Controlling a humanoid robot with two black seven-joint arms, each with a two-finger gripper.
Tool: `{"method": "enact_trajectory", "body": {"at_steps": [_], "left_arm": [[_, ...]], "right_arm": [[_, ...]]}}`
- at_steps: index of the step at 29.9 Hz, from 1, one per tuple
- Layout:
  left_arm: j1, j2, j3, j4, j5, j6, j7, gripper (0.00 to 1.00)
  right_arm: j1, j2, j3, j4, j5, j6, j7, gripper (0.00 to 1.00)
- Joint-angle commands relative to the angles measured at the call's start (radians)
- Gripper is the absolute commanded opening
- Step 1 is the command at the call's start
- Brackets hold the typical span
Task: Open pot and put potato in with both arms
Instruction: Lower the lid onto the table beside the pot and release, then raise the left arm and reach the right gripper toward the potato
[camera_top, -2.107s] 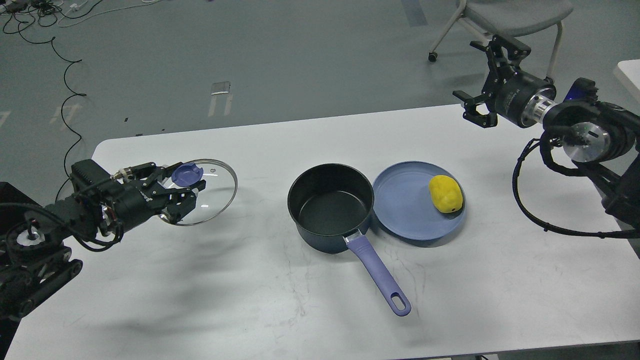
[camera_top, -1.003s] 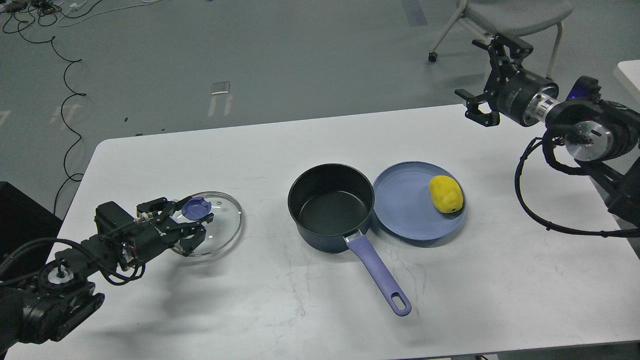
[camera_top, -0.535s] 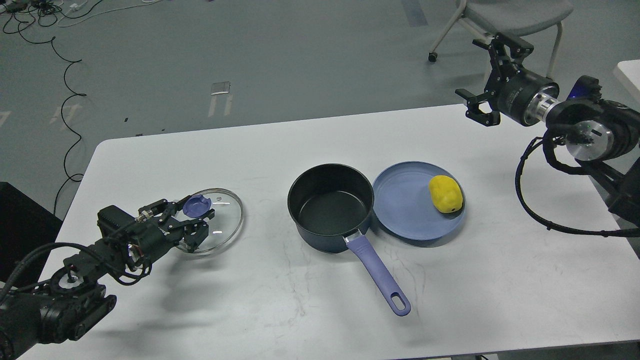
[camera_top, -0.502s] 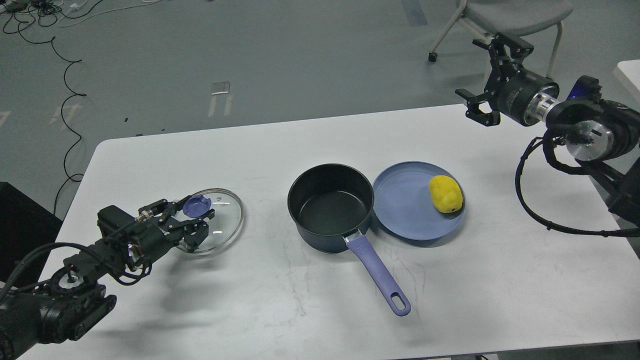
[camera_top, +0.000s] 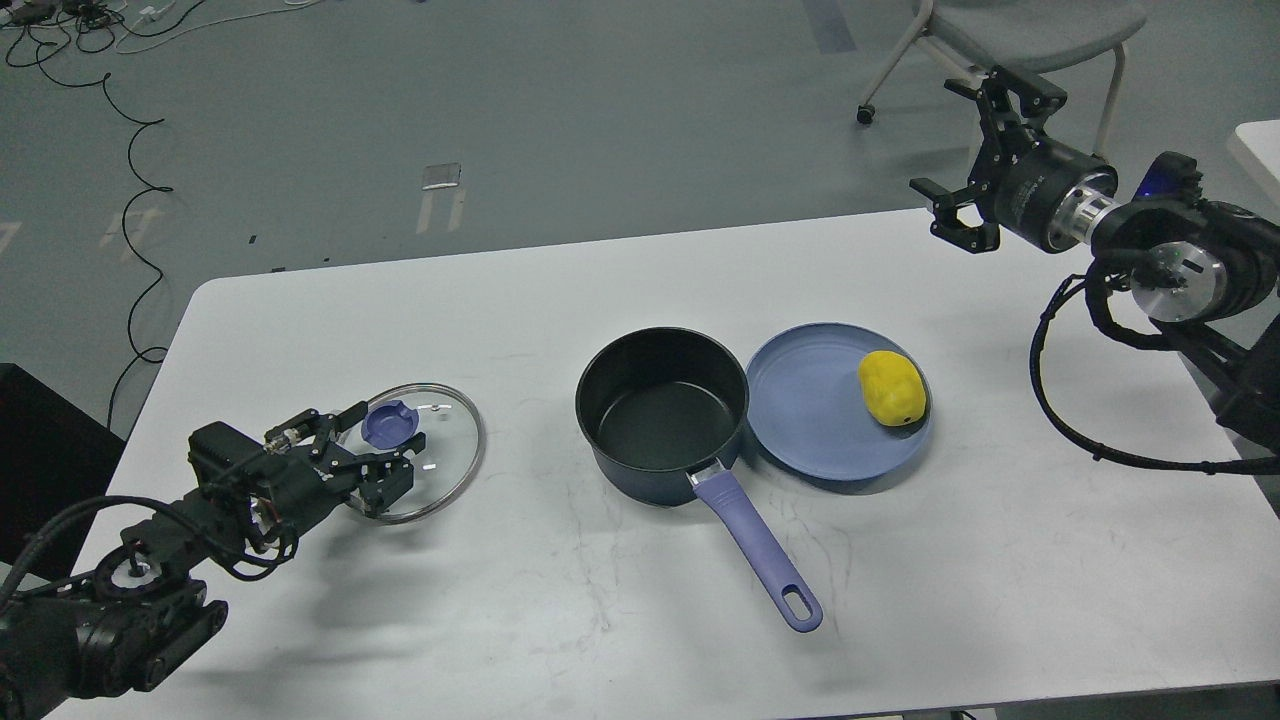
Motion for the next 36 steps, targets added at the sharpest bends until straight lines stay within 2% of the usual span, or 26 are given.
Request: {"method": "enact_trajectory", "body": {"at_steps": [1,5,12,16,19,22,23,24,25,26,28,29,32,34,36], "left_arm": [[-0.004,0.003,-0.002,0.0,-0.032,0.0,0.0,0.97],[-0.029,0.003,-0.006,0.0,-0.137,0.0,0.0,0.98],[-0.194,0.01,-0.003,-0.014,-0.397,0.0,0.0,0.98],[-0.214,0.017,-0.005,-0.022,-0.434,0.0,0.0,0.98],[-0.23,0.018,-0.014,-0.022,-0.453,-0.056,0.0,0.98],[-0.271,0.015,-0.022,-0.035,-0.552,-0.172,0.0,0.98],[-0.301,0.012,-0.023,-0.041,-0.65,-0.252,0.0,0.98],[-0.338,0.009,-0.022,-0.043,-0.771,-0.34,0.0,0.98],[-0.358,0.009,-0.022,-0.043,-0.836,-0.387,0.0,0.98],[-0.399,0.009,-0.022,-0.043,-0.968,-0.484,0.0,0.98],[-0.438,0.009,-0.022,-0.042,-1.09,-0.58,0.0,0.98],[-0.469,0.009,-0.022,-0.034,-1.19,-0.664,0.0,0.98],[-0.525,0.006,-0.025,-0.032,-1.383,-0.816,0.0,0.98],[-0.552,0.007,-0.04,-0.031,-1.474,-0.888,0.006,0.98],[-0.555,0.007,-0.06,-0.029,-1.509,-0.932,0.05,0.98]], "right_arm": [[0.0,0.0,0.0,0.0,0.0,0.0,0.0,1.0],[0.002,0.0,0.001,0.0,0.0,0.0,0.0,1.0],[0.008,0.0,-0.002,0.003,-0.002,0.0,0.002,1.0],[0.008,-0.002,-0.002,0.005,-0.002,0.001,0.002,1.0],[0.008,-0.003,-0.005,0.006,-0.006,0.003,0.002,1.0],[0.009,-0.005,-0.017,0.006,-0.052,0.003,0.005,1.0],[0.017,-0.005,-0.029,0.006,-0.092,0.003,0.015,1.0],[0.028,-0.005,-0.046,0.006,-0.136,0.003,0.037,1.0],[0.032,-0.005,-0.055,0.006,-0.161,0.003,0.05,1.0],[0.041,-0.005,-0.075,0.009,-0.208,0.003,0.081,1.0],[0.049,-0.011,-0.094,0.012,-0.259,0.003,0.113,1.0],[0.06,-0.02,-0.107,0.014,-0.309,0.001,0.142,1.0],[0.089,-0.032,-0.143,0.031,-0.46,0.0,0.201,1.0],[0.094,-0.055,-0.172,0.081,-0.59,-0.003,0.233,1.0],[0.095,-0.081,-0.189,0.121,-0.691,-0.006,0.255,1.0]]}}
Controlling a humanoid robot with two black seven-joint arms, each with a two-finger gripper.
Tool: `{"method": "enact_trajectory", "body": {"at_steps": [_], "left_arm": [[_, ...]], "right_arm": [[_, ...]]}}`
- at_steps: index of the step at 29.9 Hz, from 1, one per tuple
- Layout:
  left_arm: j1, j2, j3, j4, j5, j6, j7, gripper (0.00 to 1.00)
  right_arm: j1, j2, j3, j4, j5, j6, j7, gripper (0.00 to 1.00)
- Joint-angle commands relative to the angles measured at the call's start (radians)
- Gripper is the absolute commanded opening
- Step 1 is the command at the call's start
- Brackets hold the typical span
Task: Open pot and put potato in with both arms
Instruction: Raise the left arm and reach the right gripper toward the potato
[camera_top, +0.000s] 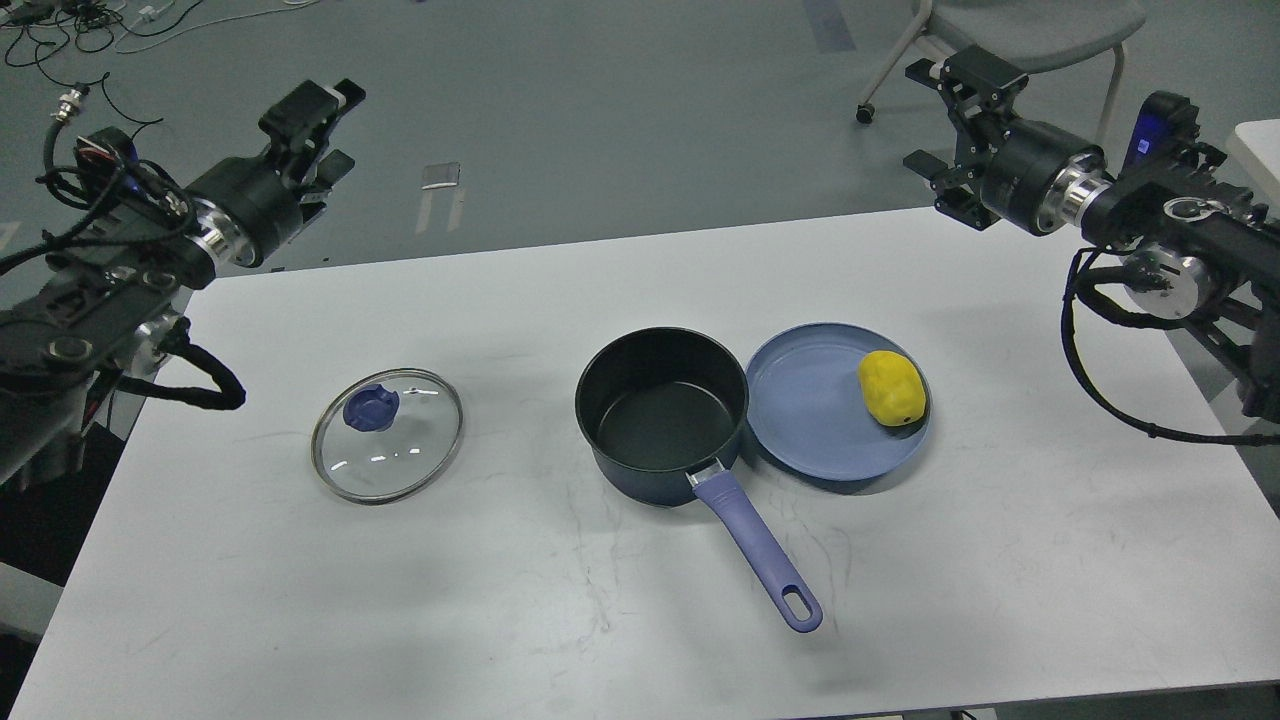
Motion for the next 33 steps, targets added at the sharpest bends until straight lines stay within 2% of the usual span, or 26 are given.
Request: {"method": "enact_trajectory", "body": {"at_steps": [1,2,4,7,12,15,18,19,24,33], "left_arm": [[-0.018,0.0,-0.056,0.004,-0.108,-0.117,0.098,0.98],[-0.018,0.0,-0.078,0.004,-0.112,-0.128,0.128,0.98],[-0.011,-0.003,-0.18,0.004,-0.122,-0.128,0.241,0.98],[-0.009,-0.016,-0.228,0.004,-0.122,-0.128,0.31,0.98],[0.014,-0.052,-0.227,0.004,-0.12,-0.128,0.315,0.98],[0.031,-0.056,-0.227,0.004,-0.119,-0.128,0.315,0.98],[0.051,-0.056,-0.227,0.004,-0.119,-0.128,0.314,0.98],[0.051,-0.056,-0.227,0.004,-0.119,-0.128,0.314,0.98],[0.072,-0.053,-0.227,0.002,-0.117,-0.128,0.312,0.98],[0.085,-0.049,-0.227,0.002,-0.113,-0.128,0.311,0.98]], "right_arm": [[0.006,-0.059,-0.05,0.096,-0.271,-0.005,0.049,1.0],[0.006,-0.07,-0.063,0.113,-0.332,-0.006,0.05,1.0],[0.005,-0.11,-0.122,0.173,-0.537,-0.02,0.052,1.0],[0.008,-0.166,-0.191,0.223,-0.675,-0.034,0.05,1.0],[0.069,-0.266,-0.342,0.28,-0.766,-0.023,0.04,1.0],[0.11,-0.294,-0.454,0.326,-0.77,0.016,0.004,1.0],[0.118,-0.276,-0.492,0.317,-0.77,0.043,-0.037,0.99],[0.118,-0.276,-0.492,0.317,-0.77,0.043,-0.037,0.99],[0.118,-0.173,-0.499,0.248,-0.766,0.044,-0.137,0.97],[0.133,-0.053,-0.499,0.139,-0.754,0.034,-0.207,0.95]]}}
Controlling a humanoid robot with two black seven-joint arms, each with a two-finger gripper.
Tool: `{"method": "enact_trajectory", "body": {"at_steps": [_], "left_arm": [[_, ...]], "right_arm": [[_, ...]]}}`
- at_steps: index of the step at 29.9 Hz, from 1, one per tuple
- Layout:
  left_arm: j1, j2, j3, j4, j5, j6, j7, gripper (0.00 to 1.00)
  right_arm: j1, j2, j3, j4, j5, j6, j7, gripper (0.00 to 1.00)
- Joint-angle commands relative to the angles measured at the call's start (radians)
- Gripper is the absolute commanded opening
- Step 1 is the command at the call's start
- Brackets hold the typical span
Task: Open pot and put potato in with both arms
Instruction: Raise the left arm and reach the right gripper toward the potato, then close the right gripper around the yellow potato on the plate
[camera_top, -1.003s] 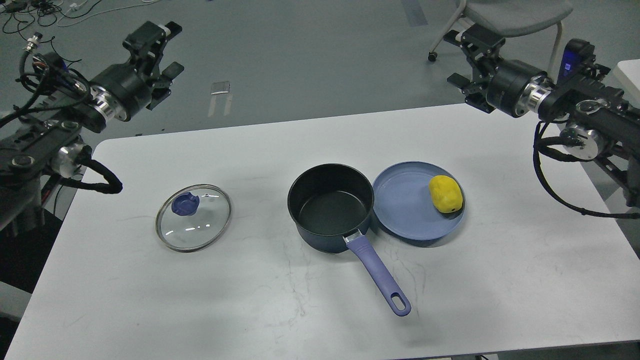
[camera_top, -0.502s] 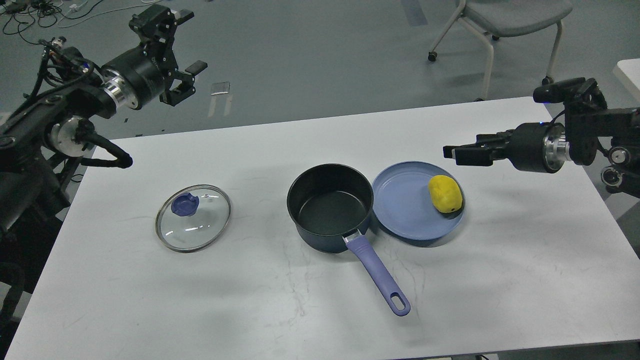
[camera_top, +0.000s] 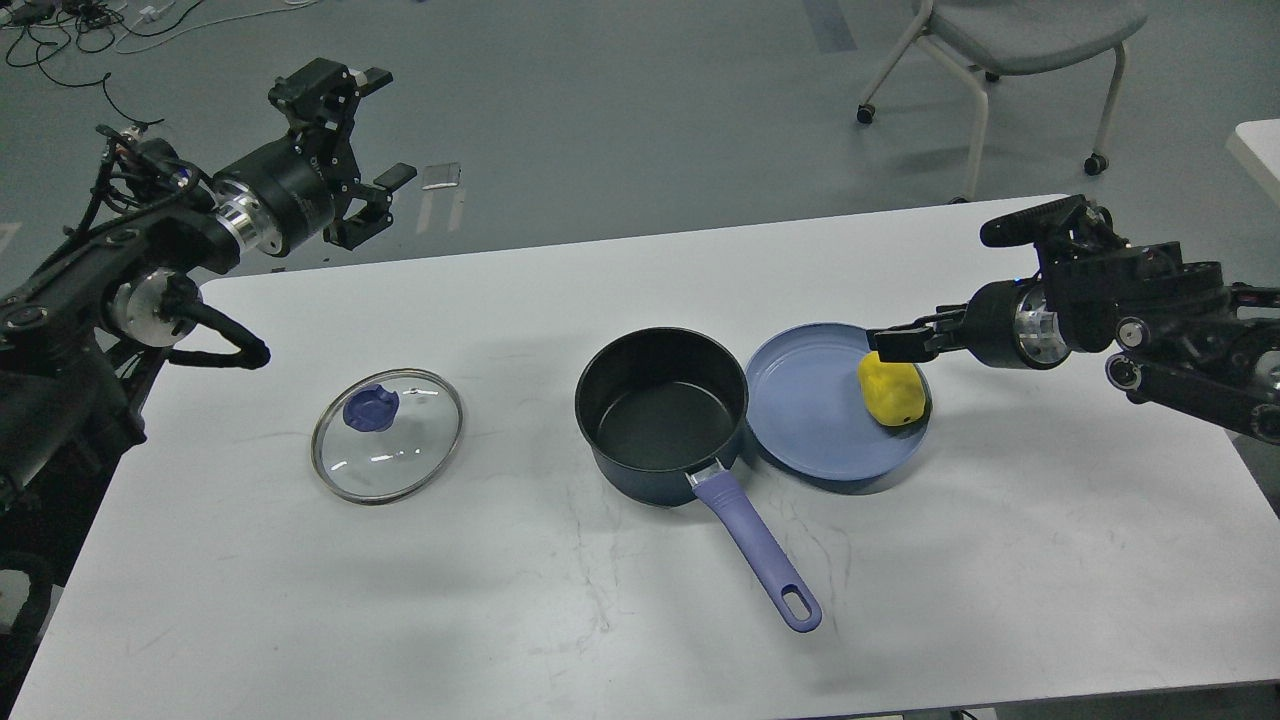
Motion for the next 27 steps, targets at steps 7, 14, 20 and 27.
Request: {"method": "enact_trajectory", "body": {"at_steps": [7,14,20,27], "left_arm": [[0.007,-0.001,0.002,0.0,0.007,0.0,0.0,0.98],[0.01,-0.006,0.002,0.0,0.007,0.0,0.0,0.98],[0.01,-0.01,0.002,-0.002,0.008,0.0,-0.002,0.98],[0.01,-0.009,0.004,-0.005,0.008,0.0,-0.002,0.98]], "right_arm": [[0.008,0.036,-0.031,-0.013,0.005,0.012,-0.027,0.95],[0.011,-0.011,-0.048,0.027,0.006,0.047,-0.038,0.95],[0.011,-0.018,-0.047,0.029,0.074,0.045,-0.055,0.95],[0.013,-0.002,-0.047,0.029,0.075,0.044,-0.058,0.95]]}}
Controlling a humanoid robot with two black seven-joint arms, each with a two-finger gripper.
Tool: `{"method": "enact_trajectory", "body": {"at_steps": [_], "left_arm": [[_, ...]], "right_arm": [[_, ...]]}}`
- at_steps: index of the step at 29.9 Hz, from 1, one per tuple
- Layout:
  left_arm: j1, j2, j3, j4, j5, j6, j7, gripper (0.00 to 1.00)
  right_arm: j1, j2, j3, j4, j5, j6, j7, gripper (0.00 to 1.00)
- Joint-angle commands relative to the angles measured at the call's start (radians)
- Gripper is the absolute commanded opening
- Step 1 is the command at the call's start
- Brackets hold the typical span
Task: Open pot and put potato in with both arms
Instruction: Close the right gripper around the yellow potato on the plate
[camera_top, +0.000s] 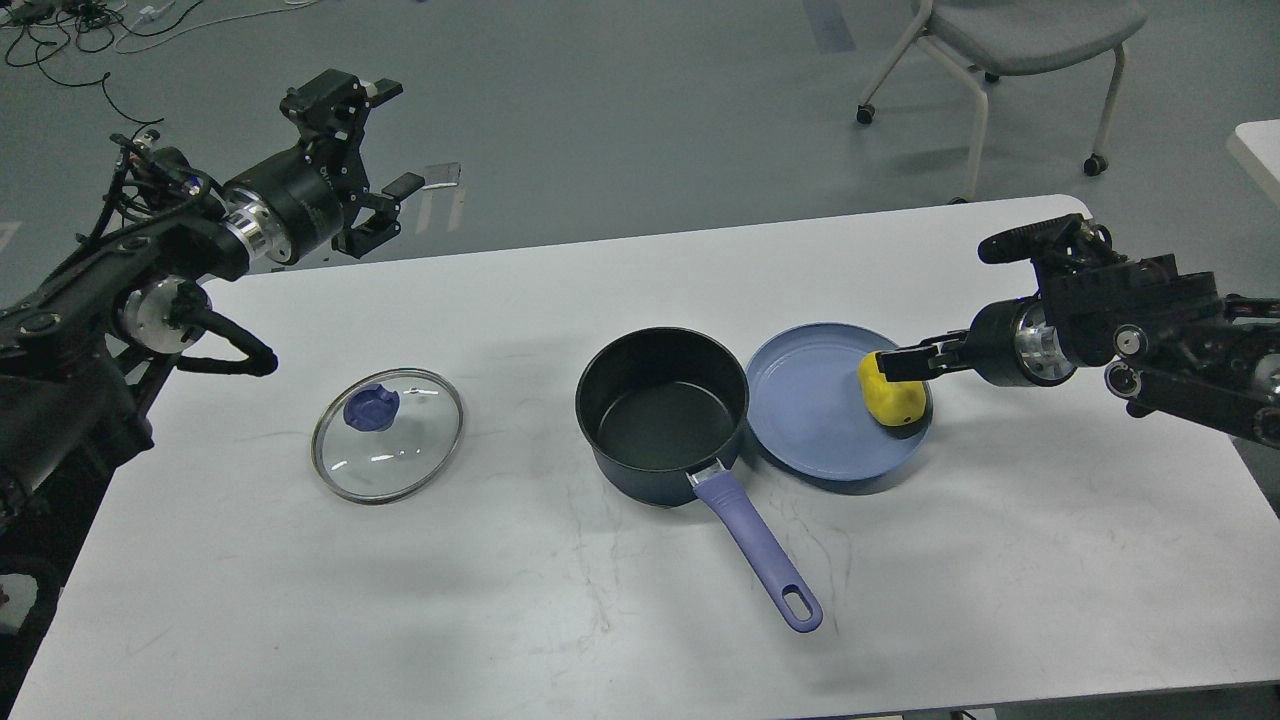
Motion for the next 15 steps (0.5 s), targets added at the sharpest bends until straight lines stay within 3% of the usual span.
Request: {"method": "enact_trajectory", "body": {"at_steps": [1,15], "left_arm": [[0.002,0.003,0.0,-0.001,0.0,0.0,0.0,0.98],[0.012,0.006,0.0,-0.001,0.0,0.0,0.0,0.98]], "right_arm": [[0.001,0.015,0.0,-0.001,0.002,-0.001,0.0,0.95],[0.01,0.037,-0.039,-0.003,0.002,0.009,-0.011,0.94]]}}
